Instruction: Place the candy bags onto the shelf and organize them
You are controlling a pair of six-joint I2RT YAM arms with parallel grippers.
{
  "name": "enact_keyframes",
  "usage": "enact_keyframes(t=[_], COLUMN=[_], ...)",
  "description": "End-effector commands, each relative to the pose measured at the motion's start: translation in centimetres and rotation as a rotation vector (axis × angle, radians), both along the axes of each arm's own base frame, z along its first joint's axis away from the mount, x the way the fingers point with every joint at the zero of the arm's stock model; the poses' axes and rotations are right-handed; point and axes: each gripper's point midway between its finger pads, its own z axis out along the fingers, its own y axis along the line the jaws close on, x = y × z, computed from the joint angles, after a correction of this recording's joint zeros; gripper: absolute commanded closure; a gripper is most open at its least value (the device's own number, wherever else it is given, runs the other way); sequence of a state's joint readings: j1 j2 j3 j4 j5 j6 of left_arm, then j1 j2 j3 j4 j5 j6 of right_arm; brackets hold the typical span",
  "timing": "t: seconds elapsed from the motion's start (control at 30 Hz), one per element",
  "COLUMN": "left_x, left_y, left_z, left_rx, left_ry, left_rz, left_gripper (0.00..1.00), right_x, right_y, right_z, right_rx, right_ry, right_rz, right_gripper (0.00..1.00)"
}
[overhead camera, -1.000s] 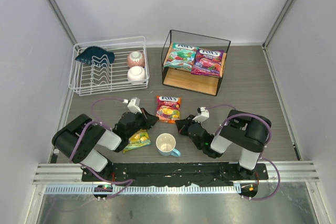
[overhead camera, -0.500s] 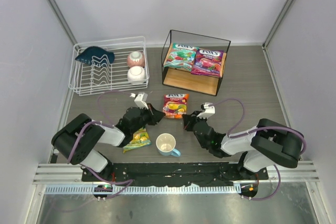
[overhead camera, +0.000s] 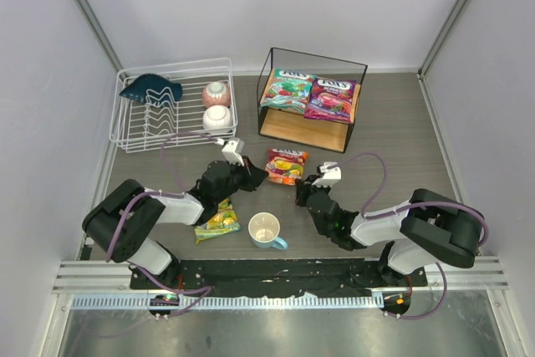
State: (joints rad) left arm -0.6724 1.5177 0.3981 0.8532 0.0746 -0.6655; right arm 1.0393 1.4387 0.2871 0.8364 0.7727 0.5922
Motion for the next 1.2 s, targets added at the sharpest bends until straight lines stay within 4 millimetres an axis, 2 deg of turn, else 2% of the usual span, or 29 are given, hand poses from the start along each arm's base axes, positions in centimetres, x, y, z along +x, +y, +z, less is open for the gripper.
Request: enact_keyframes(t=[0.0,0.23,0.53,0.87,1.17], left_x=[1.8,2.3,2.9,5.1,7.4], left_y=[-0.2,-0.1,-0.3,-0.3,-1.8], left_z=[2.7,4.2,7.4,8.5,8.3], left_rx=[0.018,0.036,0.047,0.087,0.092], left_ry=[-0.12,-0.165,-0.24,-0.299,-0.334], left_rz=[0.019,0.031,0.026,0.078,0.09], left_gripper=[1.0,1.0,1.0,1.0,1.0], right_x=[1.4,2.0,2.5,3.8,6.1], right_y=[-0.9,-1.1,-1.7,-1.2,-1.8], right_z=[2.8,5.2,7.8,7.8,7.4], right_rx=[-0.035,-0.084,-0.1,-0.147,-0.167], right_ry=[-0.087,-0.147,-0.209,-0.241,-0.26], right_rz=[-0.08,-0.096,-0.129,-0.158,-0.178], right_gripper=[0.99,0.99,0.99,0.99,0.99])
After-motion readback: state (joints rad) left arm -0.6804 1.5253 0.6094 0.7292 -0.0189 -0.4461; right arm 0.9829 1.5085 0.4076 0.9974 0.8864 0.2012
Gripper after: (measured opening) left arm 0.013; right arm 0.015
